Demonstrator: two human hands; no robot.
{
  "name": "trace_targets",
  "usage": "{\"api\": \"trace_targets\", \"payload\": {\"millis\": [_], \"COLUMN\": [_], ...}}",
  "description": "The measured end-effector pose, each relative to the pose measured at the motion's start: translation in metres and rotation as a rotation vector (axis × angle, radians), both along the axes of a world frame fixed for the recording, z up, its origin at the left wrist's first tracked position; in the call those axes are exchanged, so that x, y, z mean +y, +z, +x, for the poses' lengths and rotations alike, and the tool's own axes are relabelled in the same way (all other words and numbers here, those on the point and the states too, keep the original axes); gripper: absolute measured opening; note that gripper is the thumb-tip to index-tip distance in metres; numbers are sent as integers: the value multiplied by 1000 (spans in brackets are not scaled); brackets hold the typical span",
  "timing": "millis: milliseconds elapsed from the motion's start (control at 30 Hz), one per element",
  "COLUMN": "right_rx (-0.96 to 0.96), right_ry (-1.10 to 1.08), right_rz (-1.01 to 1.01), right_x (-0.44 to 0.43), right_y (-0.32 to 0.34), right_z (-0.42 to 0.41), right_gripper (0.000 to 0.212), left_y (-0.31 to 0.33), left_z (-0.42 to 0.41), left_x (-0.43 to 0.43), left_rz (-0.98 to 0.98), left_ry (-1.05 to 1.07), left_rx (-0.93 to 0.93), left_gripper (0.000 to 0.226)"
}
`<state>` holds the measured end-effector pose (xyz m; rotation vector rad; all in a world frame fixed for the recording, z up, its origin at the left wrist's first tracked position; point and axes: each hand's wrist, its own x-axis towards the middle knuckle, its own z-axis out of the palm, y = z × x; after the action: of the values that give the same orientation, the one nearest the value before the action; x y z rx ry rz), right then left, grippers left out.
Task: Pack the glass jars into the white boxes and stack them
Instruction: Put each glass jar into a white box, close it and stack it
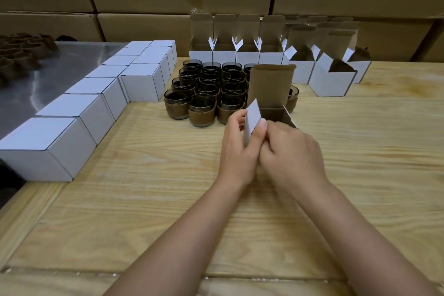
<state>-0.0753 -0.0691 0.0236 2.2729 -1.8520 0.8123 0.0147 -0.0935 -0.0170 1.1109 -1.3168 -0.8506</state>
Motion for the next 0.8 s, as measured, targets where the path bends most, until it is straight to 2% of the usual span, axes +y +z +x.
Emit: {"api": "trace_targets", "payload": {"millis": [67, 133, 233, 400, 500, 600, 667, 800], "right_rx": [-154, -299, -367, -496, -587, -595, -638, -901], "right_ry": [59, 78, 18, 118, 116, 122, 118, 34], "right_rz": [-56, -200, -398, -278, -273, -256, -255, -211], "right_x": [0, -1, -9, -24, -27, -26, -25, -27], "right_y": [-4, -5, -6, -14, -13, -13, -12, -10], "right_z": [-8, -15, -28, -43, -44, -45, -44, -49], "right_gripper": [19, 20, 19, 16, 16, 18, 24, 38], "left_y": [-1, -3, -5, -6, -6, -5, -5, -7], "left_z": [-1, -2, -2, -2, -3, -3, -3, -2], "left_x": [-1, -3, -5, -5, -5, -3, -2, -4], "left_rz": [9, 17, 15, -2, 32, 63, 58, 63], "left_ry": [27, 29, 8, -15, -19, -34, -40, -9], "left_rx": [-15, -47, -76, -89, -84, -135, -157, -154], "left_gripper": [76, 75, 70, 61, 59, 71, 71, 60]}}
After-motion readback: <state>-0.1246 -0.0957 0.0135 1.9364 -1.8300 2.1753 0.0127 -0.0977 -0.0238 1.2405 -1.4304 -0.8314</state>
